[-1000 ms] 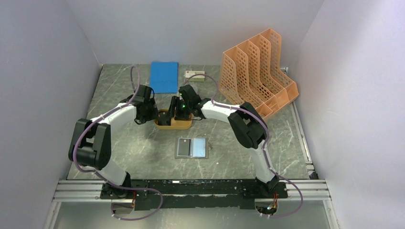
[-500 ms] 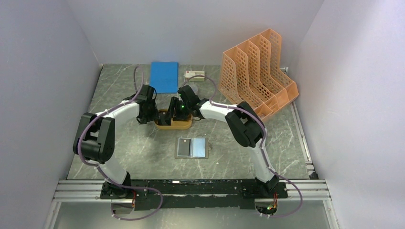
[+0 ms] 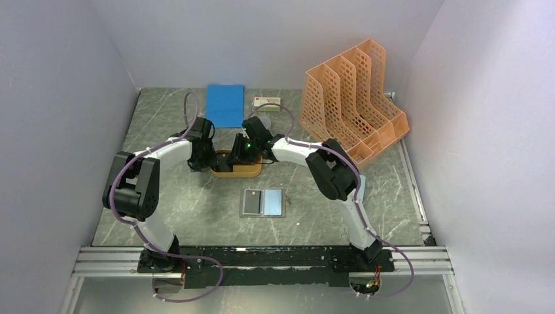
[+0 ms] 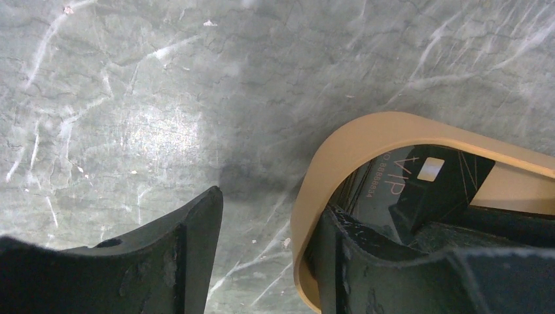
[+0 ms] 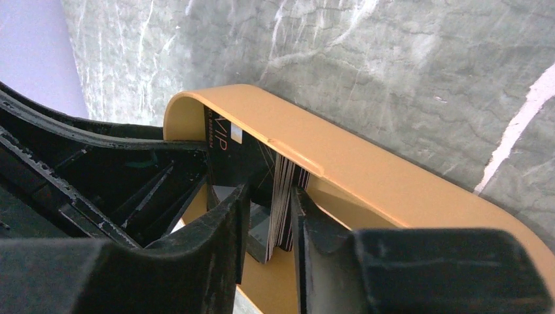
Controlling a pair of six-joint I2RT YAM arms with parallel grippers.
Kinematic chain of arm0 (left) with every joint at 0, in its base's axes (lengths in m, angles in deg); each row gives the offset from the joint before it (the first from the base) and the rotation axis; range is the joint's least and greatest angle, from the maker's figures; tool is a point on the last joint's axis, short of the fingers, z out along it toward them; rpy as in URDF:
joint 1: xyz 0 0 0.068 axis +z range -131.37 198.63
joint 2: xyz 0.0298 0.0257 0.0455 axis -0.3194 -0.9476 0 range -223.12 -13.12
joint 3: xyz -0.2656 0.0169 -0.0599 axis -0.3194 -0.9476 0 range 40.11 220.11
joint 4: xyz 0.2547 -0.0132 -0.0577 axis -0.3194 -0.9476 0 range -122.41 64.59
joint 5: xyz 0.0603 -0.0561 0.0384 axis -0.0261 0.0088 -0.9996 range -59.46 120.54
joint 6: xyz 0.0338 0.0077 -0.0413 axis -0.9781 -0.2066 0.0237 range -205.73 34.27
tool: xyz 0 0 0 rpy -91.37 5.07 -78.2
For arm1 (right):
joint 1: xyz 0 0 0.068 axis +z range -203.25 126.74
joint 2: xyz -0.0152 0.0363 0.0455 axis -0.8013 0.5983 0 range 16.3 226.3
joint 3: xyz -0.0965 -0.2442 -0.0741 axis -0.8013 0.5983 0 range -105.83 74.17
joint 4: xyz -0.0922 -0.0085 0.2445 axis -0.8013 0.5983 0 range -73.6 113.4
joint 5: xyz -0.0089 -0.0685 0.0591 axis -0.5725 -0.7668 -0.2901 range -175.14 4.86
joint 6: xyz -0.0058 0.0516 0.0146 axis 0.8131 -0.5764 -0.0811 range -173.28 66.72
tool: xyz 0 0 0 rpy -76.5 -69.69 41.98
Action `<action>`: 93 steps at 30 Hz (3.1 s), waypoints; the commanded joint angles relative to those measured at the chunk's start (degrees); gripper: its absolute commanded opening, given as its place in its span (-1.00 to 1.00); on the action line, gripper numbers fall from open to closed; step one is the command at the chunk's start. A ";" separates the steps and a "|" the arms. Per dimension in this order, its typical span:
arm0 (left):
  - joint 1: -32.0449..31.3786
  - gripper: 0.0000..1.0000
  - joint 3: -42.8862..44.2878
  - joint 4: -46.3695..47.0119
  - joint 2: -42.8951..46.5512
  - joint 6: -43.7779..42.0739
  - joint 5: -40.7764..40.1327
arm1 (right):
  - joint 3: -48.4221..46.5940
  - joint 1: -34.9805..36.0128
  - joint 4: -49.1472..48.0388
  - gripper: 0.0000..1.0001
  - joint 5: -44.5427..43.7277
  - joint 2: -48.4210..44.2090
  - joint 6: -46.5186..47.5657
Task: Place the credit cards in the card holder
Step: Pick up the credit card from the storage box, then turn over the card slot in the card holder.
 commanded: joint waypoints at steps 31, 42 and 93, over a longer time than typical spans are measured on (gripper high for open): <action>2.22 0.06 -0.22 -1.07 -0.68 0.72 0.00 | 11.87 -2.84 -8.76 -1.00 5.18 -7.48 -7.22; 2.33 0.06 -0.33 -0.82 -0.12 0.98 0.97 | 13.91 -3.38 -12.23 -1.00 7.79 -11.88 -11.86; -47.15 0.52 -7.15 9.11 16.26 14.78 -2.95 | 63.11 -4.13 9.11 -1.00 -0.09 -69.05 2.93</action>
